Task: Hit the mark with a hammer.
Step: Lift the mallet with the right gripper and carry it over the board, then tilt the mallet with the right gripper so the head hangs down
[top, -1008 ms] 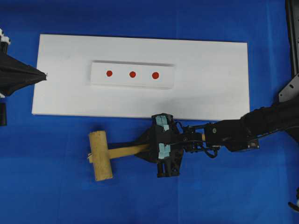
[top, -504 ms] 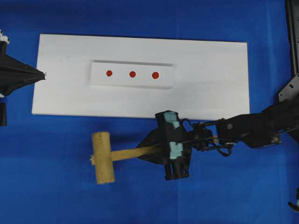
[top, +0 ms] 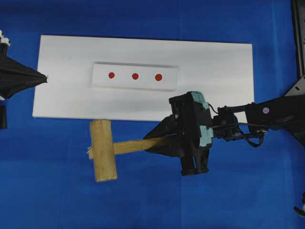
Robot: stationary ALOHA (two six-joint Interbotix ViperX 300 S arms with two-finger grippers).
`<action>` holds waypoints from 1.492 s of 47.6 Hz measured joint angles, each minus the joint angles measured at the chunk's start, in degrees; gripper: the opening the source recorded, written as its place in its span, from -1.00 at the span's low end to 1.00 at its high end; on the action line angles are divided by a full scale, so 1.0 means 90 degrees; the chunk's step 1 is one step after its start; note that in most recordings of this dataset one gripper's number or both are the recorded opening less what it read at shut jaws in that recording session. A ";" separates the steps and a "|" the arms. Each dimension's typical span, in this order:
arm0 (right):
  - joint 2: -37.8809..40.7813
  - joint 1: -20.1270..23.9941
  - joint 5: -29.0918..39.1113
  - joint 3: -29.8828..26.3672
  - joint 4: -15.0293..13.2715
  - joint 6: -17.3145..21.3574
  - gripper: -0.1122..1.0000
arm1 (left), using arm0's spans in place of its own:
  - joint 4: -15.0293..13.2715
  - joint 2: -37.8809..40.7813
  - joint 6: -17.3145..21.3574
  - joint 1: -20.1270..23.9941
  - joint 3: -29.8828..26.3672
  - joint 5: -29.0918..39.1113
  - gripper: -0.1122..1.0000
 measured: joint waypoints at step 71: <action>-0.0596 -0.1924 -0.0557 0.0098 -0.0723 -0.5967 -0.63 | -0.0020 0.0010 -0.0332 0.0000 0.0000 0.0000 -0.80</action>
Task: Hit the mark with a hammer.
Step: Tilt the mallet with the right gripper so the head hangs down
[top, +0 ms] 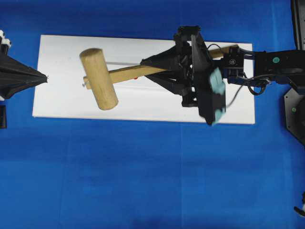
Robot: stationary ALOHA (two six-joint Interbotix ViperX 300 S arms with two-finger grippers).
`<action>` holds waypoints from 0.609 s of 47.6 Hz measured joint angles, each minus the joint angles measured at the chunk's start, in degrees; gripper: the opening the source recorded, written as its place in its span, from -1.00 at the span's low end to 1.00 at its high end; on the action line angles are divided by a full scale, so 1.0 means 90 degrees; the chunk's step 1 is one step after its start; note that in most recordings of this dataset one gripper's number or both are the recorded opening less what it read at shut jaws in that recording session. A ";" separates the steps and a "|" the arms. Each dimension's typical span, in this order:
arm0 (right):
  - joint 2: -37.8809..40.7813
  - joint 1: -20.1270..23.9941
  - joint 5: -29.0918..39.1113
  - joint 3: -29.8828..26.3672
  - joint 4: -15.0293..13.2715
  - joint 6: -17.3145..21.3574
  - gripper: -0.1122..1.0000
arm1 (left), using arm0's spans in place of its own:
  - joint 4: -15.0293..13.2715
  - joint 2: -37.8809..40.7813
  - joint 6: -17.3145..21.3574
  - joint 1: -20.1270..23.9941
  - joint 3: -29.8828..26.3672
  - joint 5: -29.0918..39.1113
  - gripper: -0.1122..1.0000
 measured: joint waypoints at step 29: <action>0.0000 0.0039 -0.0723 0.0039 0.0020 -0.1943 -0.63 | 0.0000 0.0010 -0.0117 0.0000 -0.0010 0.0000 -0.80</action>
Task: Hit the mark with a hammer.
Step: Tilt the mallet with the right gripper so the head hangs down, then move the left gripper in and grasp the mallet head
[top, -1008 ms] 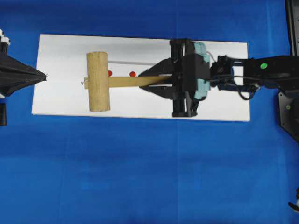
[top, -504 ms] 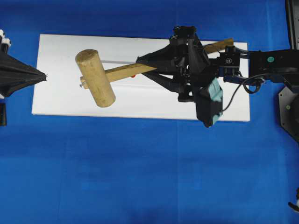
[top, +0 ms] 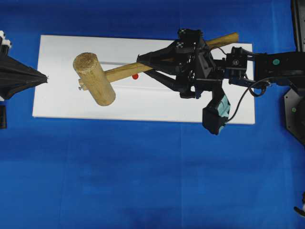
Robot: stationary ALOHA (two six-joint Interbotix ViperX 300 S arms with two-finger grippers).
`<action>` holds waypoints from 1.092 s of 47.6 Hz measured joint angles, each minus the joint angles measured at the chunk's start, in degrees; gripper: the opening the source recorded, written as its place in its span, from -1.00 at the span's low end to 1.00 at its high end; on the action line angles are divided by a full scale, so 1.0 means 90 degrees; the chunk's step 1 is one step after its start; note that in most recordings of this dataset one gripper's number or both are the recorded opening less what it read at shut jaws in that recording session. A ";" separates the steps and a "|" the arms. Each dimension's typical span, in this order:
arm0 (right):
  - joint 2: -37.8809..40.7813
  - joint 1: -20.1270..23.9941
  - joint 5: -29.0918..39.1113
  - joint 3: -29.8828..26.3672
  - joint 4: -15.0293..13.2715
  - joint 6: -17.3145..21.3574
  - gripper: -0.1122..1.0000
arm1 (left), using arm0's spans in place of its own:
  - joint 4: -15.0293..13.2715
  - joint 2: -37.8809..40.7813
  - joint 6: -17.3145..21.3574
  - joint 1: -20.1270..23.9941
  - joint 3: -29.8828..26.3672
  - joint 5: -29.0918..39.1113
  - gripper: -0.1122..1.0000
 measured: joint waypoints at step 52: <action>0.0000 0.0010 -0.0117 0.0000 0.0000 -0.0020 -0.63 | -0.0059 0.1533 -0.0605 0.0283 -0.0313 -0.0967 0.88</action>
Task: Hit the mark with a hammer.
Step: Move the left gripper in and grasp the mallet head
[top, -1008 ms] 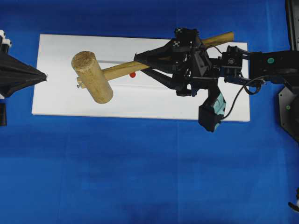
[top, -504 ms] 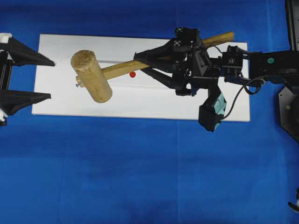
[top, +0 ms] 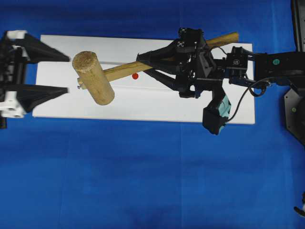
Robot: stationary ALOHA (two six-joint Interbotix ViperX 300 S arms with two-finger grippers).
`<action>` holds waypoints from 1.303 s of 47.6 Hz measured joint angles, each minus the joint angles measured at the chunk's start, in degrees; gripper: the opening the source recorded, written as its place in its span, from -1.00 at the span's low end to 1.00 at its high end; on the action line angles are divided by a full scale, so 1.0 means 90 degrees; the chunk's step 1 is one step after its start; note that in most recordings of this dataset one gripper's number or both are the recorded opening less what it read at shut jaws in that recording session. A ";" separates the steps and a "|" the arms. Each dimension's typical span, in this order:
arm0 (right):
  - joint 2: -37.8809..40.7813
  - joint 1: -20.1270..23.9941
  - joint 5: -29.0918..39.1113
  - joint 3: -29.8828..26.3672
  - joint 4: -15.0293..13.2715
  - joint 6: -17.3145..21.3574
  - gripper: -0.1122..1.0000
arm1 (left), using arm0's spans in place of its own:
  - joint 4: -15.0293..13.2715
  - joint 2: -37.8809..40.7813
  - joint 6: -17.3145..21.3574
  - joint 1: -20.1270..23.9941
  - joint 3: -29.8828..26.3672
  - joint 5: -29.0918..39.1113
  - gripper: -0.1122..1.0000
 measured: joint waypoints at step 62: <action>0.0000 -0.0059 0.0488 -0.0020 0.0215 0.0020 -0.62 | 0.0000 0.1680 -0.0430 0.0098 -0.0996 -0.0283 0.02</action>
